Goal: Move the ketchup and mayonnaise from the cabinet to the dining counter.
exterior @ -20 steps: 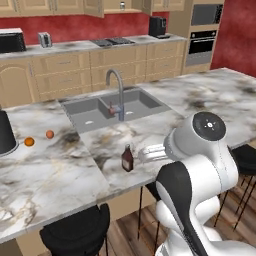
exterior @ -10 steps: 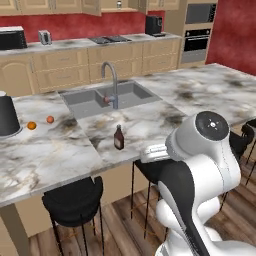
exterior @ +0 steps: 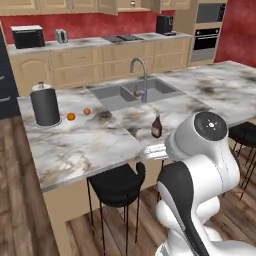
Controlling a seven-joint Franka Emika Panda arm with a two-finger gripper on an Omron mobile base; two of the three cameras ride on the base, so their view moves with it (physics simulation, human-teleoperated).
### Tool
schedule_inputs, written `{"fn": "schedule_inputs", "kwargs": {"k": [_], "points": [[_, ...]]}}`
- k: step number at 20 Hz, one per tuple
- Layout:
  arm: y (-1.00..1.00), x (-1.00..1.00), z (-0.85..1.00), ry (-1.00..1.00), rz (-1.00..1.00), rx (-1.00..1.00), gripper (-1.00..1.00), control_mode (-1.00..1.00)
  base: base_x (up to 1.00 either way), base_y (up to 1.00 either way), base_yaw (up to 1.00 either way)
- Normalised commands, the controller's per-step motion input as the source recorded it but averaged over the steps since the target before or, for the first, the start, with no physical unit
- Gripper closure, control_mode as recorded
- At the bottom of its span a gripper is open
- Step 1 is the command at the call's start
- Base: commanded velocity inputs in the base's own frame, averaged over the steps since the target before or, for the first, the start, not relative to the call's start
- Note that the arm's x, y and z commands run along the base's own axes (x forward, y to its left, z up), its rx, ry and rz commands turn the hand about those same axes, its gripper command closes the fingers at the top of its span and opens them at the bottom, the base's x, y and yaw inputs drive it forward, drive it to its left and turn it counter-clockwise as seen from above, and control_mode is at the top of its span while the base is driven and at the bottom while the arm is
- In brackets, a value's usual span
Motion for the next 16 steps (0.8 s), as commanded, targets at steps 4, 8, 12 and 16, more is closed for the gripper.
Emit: {"fn": "schedule_inputs", "kwargs": {"k": [4, 8, 12, 16], "points": [[0.00, 0.00, 0.00, 0.00, 0.00, 0.00, -1.00, 1.00, 0.00, 0.87, 0.00], [0.00, 0.00, 0.00, 0.00, 0.00, 0.00, -1.00, 1.00, 0.01, 0.90, 0.00], [0.00, 0.00, 0.00, 0.00, 0.00, 0.00, -1.00, 1.00, 0.07, 0.89, 0.00], [0.00, 0.00, 0.00, 0.00, 0.00, 0.00, -1.00, 1.00, 0.12, 0.89, -0.01]]}}
